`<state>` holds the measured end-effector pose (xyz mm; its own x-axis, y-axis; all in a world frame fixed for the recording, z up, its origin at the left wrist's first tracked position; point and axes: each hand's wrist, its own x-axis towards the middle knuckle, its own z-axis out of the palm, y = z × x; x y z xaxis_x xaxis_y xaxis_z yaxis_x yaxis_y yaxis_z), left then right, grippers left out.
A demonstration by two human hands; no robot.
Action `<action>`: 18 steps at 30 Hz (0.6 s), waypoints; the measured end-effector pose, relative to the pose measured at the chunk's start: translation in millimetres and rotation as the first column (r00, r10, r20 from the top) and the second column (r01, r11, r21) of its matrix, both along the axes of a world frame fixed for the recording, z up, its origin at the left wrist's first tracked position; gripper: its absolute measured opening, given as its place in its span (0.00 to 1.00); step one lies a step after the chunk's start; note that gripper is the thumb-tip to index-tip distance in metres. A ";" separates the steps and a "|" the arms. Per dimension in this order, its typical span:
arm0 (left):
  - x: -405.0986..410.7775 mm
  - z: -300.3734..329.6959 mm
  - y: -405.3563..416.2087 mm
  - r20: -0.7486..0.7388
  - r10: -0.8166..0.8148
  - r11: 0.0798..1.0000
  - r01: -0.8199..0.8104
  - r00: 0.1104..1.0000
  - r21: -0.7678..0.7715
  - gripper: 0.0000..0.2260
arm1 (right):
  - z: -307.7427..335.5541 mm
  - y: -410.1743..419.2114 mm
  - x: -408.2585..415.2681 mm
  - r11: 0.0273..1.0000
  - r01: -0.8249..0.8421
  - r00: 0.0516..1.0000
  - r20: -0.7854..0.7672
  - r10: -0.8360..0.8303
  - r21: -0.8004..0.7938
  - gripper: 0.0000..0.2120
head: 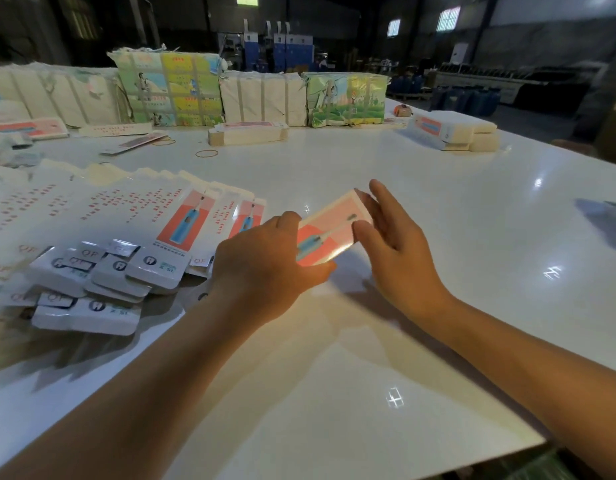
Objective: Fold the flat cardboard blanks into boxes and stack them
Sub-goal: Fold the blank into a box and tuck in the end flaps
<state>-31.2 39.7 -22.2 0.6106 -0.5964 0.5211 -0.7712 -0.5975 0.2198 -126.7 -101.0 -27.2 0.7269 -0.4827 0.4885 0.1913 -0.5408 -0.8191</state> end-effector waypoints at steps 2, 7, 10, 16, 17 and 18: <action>-0.2 0.5 -1.1 -0.048 0.003 1.000 -0.004 0.999 -0.021 0.22 | -1.3 0.0 1.4 0.998 0.026 0.999 0.026 -0.024 -0.060 0.13; 2.7 4.4 1.4 -0.096 -0.046 0.999 0.045 0.994 -0.013 0.19 | -3.7 2.1 -0.5 0.982 -0.047 0.997 0.045 0.056 -0.184 0.11; 13.2 9.9 12.6 -0.046 -0.053 0.998 0.055 0.997 0.030 0.19 | 0.5 -6.5 -3.4 0.950 -0.119 0.993 -0.031 0.114 -0.290 0.25; 39.2 -7.3 19.9 0.079 -0.161 0.975 0.145 0.984 0.170 0.35 | 0.9 -14.9 2.5 0.557 -0.125 0.992 -0.087 0.095 -0.821 0.25; 45.8 -9.4 16.1 0.039 -0.176 0.965 0.164 0.984 0.203 0.40 | 0.5 -20.1 2.9 0.526 -0.111 0.994 -0.084 0.075 -0.843 0.25; 50.3 -11.4 10.5 0.086 -0.178 0.958 0.153 0.980 0.242 0.43 | 2.7 -27.4 1.8 0.521 -0.090 0.996 -0.079 0.044 -0.849 0.25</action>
